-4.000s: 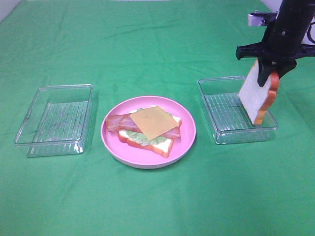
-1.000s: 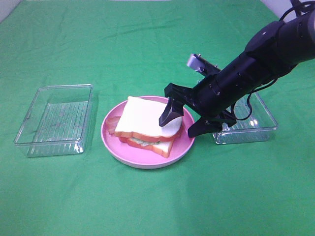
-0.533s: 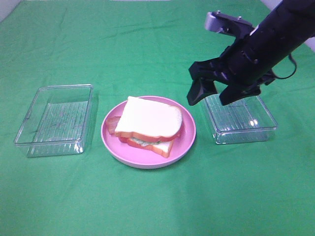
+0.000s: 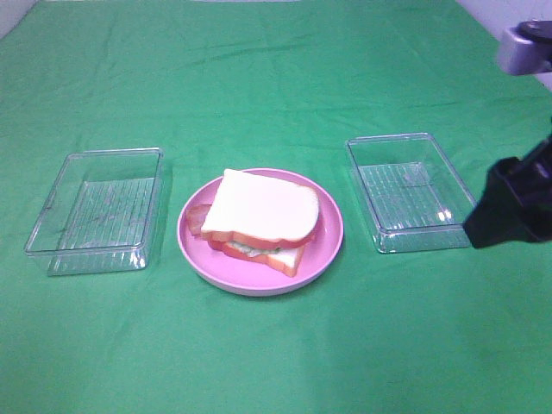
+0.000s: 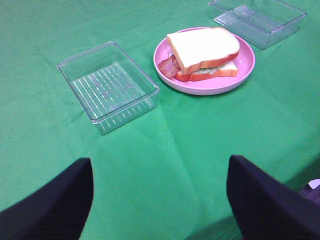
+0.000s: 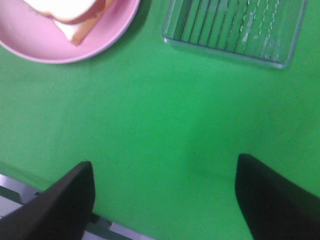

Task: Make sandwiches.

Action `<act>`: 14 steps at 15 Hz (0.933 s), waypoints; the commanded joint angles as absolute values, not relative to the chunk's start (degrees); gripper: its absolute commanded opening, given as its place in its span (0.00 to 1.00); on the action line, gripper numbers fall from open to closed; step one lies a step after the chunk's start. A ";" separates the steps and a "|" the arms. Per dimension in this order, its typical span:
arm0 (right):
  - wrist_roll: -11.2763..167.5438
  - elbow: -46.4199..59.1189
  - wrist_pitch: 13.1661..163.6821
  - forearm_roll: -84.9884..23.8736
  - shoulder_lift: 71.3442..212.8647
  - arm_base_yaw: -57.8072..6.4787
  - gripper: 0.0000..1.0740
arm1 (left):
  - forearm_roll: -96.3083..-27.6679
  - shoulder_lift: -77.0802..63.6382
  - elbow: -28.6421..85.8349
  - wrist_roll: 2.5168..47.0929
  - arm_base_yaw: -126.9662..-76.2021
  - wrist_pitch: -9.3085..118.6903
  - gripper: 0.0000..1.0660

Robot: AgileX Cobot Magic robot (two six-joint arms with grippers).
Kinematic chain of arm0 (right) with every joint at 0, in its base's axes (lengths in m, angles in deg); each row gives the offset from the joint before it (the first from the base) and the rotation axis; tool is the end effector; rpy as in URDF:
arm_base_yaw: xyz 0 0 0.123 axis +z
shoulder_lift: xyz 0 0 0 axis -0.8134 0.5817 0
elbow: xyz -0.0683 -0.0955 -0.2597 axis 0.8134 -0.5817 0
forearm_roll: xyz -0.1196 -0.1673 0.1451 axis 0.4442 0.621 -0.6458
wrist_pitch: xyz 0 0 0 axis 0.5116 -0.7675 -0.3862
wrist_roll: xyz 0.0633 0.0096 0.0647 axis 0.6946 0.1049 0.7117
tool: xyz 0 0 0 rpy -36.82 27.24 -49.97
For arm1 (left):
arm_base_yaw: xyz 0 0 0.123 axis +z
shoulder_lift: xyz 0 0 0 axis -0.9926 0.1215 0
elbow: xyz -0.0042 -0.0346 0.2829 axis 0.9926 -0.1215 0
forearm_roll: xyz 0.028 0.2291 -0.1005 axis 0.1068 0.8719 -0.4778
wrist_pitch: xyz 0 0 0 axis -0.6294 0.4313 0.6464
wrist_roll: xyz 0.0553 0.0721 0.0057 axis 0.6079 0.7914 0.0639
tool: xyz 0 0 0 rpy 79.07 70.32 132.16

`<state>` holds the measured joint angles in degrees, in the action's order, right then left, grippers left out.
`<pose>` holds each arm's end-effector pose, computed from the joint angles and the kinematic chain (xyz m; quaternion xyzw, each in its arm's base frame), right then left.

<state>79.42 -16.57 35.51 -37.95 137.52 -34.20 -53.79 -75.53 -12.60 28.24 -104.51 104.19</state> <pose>0.1843 0.0776 0.2720 -0.1682 0.9578 0.0912 0.2144 -0.0096 -0.0058 0.2798 0.2126 0.8207 -0.1210 0.5164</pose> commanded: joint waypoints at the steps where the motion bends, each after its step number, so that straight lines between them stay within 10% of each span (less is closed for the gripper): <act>1: 79.77 -22.07 29.55 -36.75 125.95 -34.32 0.68 | -53.97 -76.28 -12.94 28.07 -104.39 103.56 0.67; 14: 75.35 -31.18 21.76 -36.00 72.09 -34.32 0.68 | -54.20 -76.28 -12.94 28.93 -104.39 103.56 0.67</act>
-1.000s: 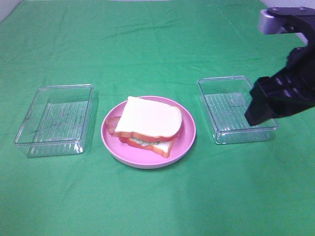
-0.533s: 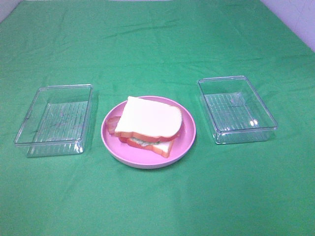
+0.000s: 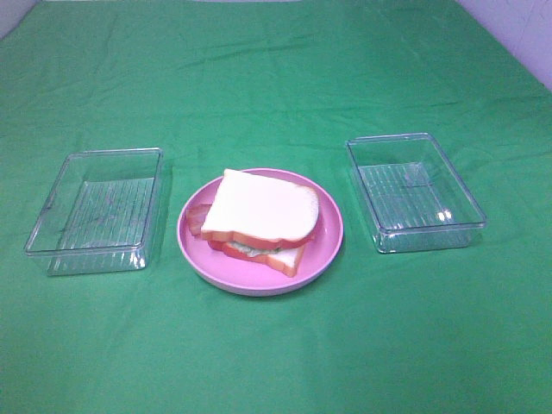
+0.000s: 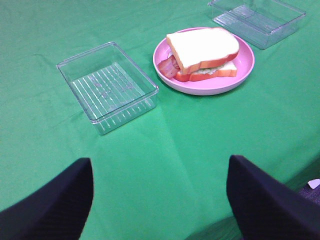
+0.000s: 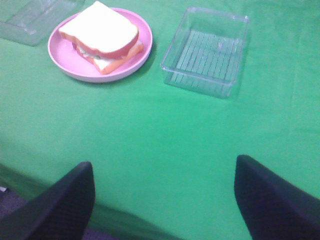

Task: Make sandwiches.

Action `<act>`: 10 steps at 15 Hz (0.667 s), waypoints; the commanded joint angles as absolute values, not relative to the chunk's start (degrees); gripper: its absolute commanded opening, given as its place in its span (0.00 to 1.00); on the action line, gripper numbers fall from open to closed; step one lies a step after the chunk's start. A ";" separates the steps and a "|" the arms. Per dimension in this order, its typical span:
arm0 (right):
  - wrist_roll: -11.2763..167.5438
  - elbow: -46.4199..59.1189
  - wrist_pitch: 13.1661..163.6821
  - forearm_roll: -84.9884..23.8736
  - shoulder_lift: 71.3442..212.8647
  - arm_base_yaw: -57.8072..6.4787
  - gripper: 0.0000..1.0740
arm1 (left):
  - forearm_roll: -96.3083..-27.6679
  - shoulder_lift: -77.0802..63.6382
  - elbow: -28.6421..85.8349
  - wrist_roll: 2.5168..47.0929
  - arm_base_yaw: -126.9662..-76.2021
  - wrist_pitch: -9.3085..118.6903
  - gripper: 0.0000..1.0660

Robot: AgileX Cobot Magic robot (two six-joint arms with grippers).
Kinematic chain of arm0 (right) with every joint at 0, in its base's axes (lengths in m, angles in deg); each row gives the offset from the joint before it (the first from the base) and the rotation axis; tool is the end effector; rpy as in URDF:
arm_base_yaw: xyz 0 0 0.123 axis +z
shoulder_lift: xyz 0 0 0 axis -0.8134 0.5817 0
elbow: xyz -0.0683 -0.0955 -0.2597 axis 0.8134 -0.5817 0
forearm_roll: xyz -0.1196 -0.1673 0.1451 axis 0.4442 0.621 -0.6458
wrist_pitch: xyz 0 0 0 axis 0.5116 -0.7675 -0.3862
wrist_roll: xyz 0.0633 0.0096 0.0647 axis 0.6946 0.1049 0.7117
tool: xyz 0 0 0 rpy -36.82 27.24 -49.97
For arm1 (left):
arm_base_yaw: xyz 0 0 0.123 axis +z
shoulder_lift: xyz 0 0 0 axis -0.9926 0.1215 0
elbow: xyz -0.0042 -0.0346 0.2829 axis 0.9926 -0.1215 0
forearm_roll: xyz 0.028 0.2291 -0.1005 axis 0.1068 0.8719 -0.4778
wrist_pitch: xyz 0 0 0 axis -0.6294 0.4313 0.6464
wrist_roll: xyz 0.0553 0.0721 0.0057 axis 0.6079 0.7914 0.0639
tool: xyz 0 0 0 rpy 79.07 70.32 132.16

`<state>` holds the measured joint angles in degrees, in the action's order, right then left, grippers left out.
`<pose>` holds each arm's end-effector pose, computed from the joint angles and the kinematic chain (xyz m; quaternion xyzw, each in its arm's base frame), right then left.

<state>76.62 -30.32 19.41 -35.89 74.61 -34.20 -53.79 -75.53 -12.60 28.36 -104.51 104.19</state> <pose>-0.0126 0.0038 0.2822 -0.2019 0.8448 0.1082 0.4836 -0.0096 -0.0058 0.2798 0.2134 0.8205 -0.1204 0.5165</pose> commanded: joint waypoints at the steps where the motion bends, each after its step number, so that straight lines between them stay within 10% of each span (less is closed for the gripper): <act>1: 75.35 -31.64 22.91 -36.06 72.89 -34.26 0.68 | -54.43 -76.28 -12.94 29.67 -104.39 103.68 0.67; 10: 75.18 -32.38 24.11 -35.26 73.64 -34.72 0.68 | -54.71 -76.56 -12.94 29.67 -104.33 103.68 0.67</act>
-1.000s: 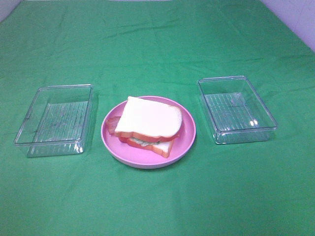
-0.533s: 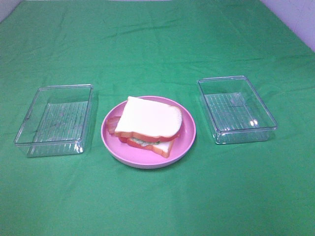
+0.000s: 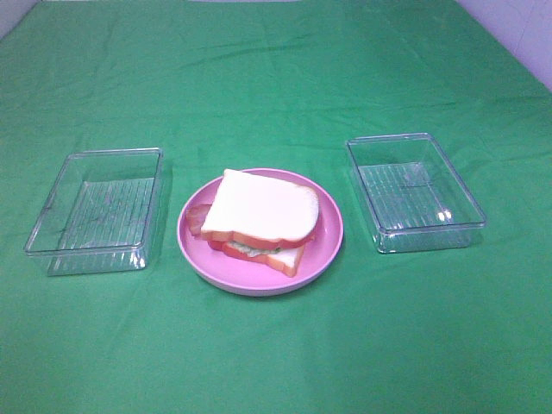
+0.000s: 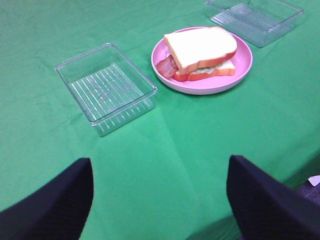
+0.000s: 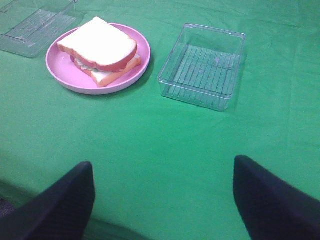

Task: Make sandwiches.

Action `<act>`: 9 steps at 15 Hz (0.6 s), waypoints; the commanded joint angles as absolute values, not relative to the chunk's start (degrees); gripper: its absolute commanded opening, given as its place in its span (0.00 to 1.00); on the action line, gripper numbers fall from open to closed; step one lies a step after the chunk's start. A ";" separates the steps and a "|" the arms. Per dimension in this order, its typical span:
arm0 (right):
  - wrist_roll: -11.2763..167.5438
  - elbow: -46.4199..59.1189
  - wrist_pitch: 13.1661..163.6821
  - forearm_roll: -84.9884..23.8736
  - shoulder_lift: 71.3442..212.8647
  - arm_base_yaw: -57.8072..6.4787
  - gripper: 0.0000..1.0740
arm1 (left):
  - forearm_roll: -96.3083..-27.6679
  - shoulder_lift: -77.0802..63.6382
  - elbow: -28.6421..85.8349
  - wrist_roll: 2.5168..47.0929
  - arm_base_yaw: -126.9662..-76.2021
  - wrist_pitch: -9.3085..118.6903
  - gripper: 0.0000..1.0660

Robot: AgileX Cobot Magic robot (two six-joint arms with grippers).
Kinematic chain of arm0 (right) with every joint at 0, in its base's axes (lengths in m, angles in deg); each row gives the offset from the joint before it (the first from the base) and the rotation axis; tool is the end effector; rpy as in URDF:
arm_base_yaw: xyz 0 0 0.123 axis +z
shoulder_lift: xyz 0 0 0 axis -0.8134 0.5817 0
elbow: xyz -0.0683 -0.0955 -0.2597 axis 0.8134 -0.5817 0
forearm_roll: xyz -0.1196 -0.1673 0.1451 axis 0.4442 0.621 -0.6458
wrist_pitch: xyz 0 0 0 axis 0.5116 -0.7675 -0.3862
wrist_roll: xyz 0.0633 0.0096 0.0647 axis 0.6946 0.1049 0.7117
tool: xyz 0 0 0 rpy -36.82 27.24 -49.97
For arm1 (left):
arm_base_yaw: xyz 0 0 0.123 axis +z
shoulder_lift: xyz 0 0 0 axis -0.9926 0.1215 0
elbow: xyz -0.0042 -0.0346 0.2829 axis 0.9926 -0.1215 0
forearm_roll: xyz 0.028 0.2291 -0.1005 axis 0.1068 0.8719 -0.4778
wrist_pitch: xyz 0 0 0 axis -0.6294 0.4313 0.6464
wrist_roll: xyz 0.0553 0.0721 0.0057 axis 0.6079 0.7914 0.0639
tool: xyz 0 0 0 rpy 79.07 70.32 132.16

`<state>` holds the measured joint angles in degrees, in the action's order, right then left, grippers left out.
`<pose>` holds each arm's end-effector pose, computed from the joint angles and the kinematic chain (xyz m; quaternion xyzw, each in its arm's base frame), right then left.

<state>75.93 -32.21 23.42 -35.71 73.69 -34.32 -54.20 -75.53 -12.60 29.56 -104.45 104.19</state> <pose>-0.0082 0.0048 0.2785 -0.2009 0.8313 0.1061 0.5073 -0.0098 -0.0063 0.2798 0.2217 0.8181 -0.1183 0.5173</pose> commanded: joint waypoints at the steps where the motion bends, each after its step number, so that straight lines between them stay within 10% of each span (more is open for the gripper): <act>1: 75.18 -32.38 24.11 -35.37 73.64 -36.67 0.68 | -54.71 -76.56 -12.94 29.67 -102.79 103.68 0.67; 9: 75.24 -32.38 24.11 -35.83 73.18 -55.69 0.68 | -54.71 -76.79 -12.94 29.67 -82.62 103.68 0.67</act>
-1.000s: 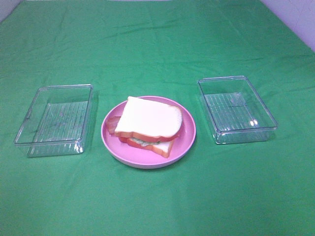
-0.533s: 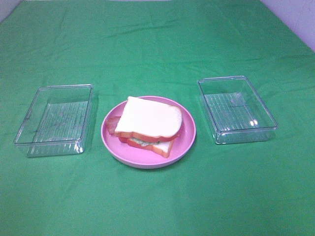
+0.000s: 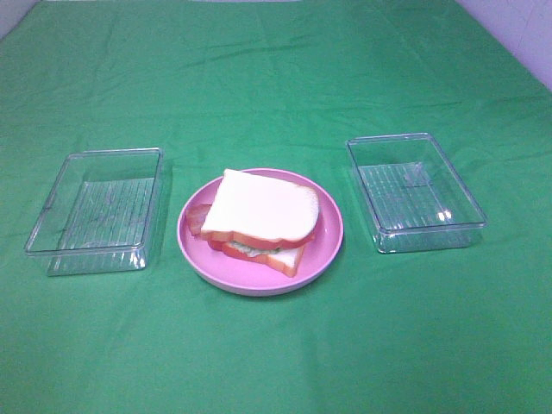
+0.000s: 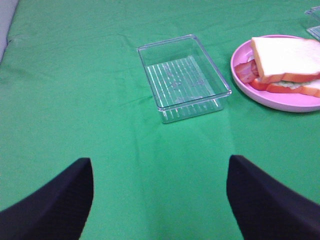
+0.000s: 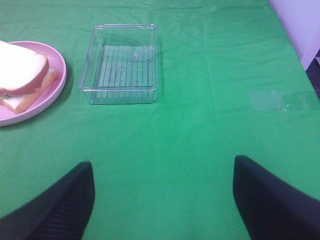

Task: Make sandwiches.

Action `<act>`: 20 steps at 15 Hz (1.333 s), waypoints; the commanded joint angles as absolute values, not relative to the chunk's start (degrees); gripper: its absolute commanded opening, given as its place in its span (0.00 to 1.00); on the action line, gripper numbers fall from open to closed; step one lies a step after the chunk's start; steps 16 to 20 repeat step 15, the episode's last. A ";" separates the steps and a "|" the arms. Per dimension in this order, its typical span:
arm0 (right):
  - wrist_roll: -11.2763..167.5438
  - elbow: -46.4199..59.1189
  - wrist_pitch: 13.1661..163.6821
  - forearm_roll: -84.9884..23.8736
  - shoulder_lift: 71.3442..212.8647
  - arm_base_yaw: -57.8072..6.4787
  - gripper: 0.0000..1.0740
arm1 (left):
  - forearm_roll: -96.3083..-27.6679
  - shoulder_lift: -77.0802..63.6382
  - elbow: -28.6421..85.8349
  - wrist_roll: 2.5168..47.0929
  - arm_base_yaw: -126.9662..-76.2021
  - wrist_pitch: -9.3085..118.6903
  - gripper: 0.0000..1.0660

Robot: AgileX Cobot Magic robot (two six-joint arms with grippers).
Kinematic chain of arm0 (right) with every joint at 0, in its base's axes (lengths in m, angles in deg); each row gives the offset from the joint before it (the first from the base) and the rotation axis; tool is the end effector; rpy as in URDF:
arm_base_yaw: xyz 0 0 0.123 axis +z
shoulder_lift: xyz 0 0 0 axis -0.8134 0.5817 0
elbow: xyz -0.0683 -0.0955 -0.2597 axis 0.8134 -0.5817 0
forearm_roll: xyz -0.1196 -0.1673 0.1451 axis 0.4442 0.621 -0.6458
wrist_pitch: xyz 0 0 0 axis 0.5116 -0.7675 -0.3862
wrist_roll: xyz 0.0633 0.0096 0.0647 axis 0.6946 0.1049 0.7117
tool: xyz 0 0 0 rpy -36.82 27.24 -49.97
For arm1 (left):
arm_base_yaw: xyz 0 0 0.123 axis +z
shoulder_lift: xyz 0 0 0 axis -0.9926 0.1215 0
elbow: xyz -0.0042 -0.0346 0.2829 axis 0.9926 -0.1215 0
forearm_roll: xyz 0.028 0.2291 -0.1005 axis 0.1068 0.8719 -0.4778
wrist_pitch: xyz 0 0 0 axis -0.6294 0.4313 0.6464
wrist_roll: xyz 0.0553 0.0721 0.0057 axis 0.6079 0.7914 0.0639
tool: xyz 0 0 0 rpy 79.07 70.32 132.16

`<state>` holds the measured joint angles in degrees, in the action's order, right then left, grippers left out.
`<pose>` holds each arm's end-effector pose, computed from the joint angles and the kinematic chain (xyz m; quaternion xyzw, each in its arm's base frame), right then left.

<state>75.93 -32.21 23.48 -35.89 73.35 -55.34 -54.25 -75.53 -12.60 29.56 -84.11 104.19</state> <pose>-0.0068 0.0077 0.2786 -0.0460 0.8521 0.0131 0.5212 -0.0070 -0.0094 0.2798 0.0738 0.8444 -0.0255 0.5300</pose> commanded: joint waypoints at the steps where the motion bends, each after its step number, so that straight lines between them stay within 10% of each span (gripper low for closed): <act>1: 75.24 -32.38 24.11 -35.83 73.18 -55.69 0.68 | -54.71 -76.85 -12.94 29.67 -82.50 103.68 0.67; 20: 75.41 -32.38 24.11 -35.83 73.18 -55.69 0.68 | -54.71 -76.62 -12.94 29.67 -82.85 103.68 0.67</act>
